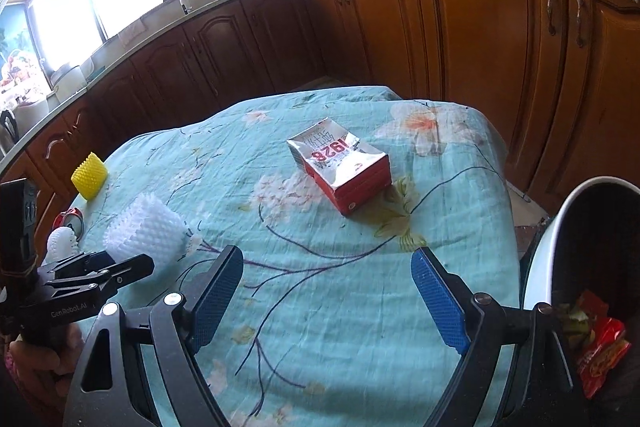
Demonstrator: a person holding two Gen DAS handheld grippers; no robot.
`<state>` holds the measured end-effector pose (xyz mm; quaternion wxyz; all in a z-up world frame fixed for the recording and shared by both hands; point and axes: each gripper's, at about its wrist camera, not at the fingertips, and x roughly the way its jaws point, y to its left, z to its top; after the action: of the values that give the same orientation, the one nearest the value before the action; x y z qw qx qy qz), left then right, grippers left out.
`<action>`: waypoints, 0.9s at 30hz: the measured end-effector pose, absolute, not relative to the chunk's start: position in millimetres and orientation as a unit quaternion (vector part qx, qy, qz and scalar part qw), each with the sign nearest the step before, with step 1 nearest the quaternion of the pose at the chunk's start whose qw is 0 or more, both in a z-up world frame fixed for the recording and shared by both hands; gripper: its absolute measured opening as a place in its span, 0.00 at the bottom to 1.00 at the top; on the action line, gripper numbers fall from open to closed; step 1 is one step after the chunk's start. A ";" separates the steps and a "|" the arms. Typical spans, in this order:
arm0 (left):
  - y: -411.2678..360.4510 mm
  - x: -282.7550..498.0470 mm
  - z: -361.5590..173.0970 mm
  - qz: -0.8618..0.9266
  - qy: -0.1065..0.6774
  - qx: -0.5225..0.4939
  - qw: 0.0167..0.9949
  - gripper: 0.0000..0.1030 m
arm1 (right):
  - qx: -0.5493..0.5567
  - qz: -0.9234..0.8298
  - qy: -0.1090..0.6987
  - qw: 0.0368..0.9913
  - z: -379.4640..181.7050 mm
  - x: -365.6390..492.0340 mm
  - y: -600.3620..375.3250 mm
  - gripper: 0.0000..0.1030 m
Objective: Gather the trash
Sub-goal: 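Move both open tools back toward the foam sleeve and milk carton, then grasp the white foam sleeve with left tool while right tool grasps red-white carton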
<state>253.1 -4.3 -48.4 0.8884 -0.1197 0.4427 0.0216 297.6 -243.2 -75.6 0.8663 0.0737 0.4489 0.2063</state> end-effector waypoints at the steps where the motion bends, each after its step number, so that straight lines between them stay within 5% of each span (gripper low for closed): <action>1: -3.9 257.5 -49.4 0.017 0.443 -0.122 0.888 0.52 | 0.070 0.205 0.451 0.866 -76.8 304.0 -242.1 0.85; 5: -3.5 275.1 -52.3 0.002 0.445 -0.134 0.885 0.34 | 0.050 0.208 0.458 0.863 -81.6 330.6 -234.6 0.85; 15: 5.7 284.9 -60.9 -0.006 0.443 -0.149 0.884 0.33 | -0.014 0.221 0.472 0.854 -98.4 383.2 -207.9 0.82; 17: 5.4 283.4 -60.3 -0.006 0.442 -0.149 0.885 0.33 | -0.023 0.220 0.478 0.850 -101.5 386.1 -203.9 0.62; 27: -2.6 262.3 -55.1 -0.022 0.437 -0.149 0.887 0.27 | 0.013 0.219 0.470 0.855 -81.8 324.7 -208.9 0.59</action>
<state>262.3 -2.6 -55.1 0.8868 -0.1489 0.4368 -0.0224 324.7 -208.9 -81.8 0.8550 0.0131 0.4698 0.2193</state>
